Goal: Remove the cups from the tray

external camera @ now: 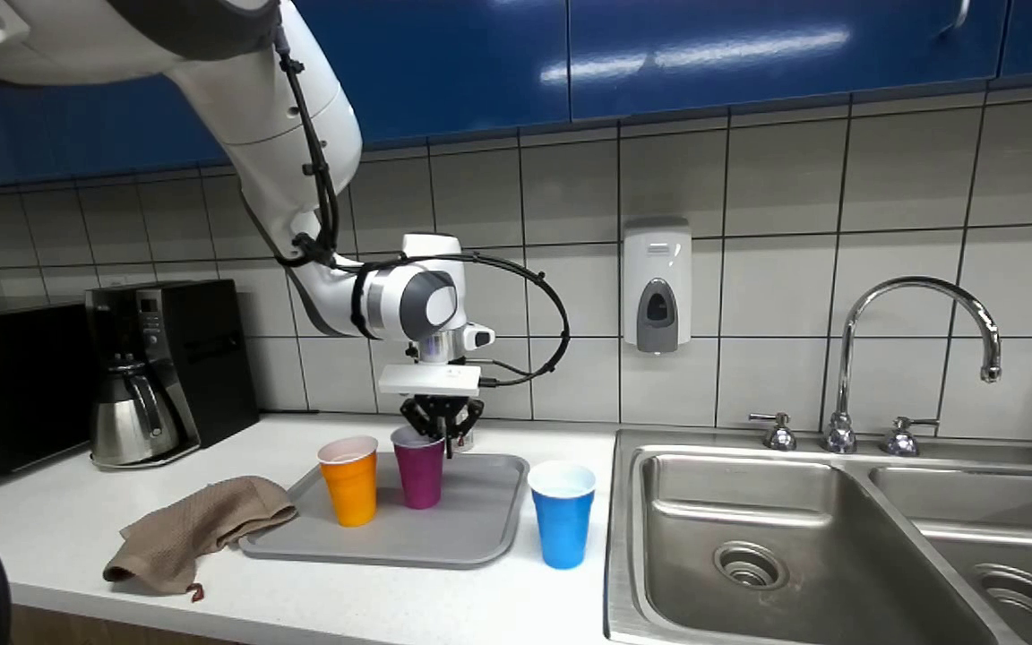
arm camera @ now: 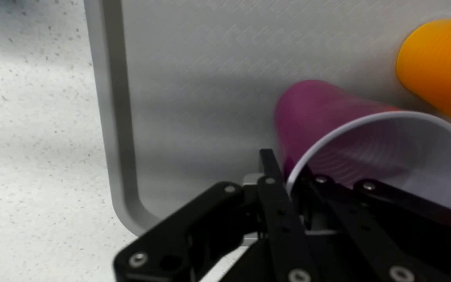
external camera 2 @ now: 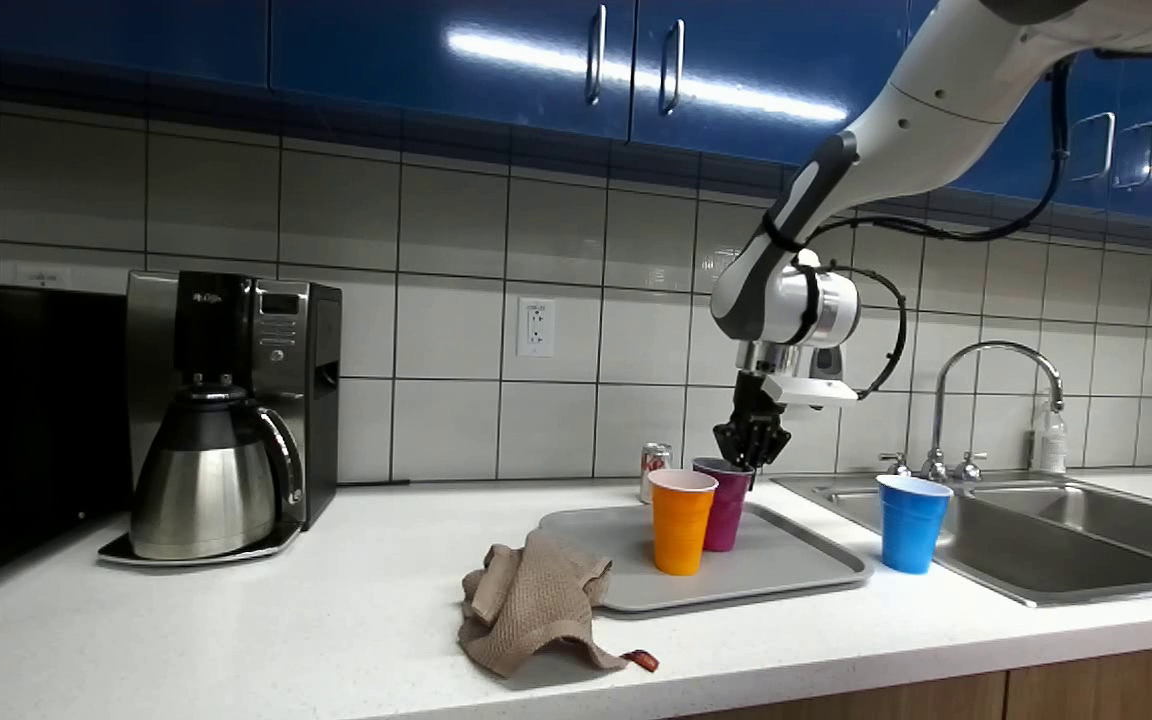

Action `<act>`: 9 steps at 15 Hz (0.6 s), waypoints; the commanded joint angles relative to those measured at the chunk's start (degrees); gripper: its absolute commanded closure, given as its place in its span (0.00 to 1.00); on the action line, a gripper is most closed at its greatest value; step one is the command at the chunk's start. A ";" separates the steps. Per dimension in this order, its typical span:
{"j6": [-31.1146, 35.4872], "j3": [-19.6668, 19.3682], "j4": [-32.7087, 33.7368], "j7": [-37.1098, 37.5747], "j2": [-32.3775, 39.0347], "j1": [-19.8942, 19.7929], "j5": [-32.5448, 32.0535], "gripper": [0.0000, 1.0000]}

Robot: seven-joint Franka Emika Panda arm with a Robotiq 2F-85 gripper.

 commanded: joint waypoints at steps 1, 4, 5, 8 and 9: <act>-0.05 0.80 1.15 1.69 0.33 -0.48 -1.28 1.00; -0.13 0.96 1.30 1.51 0.00 -0.66 -1.01 0.99; -0.13 1.00 1.29 1.42 -0.17 -0.76 -0.86 0.99; -1.00 1.91 1.21 -0.37 -1.30 -2.12 1.37 0.99; -0.95 2.08 1.08 -0.67 -1.75 -2.47 1.93 0.99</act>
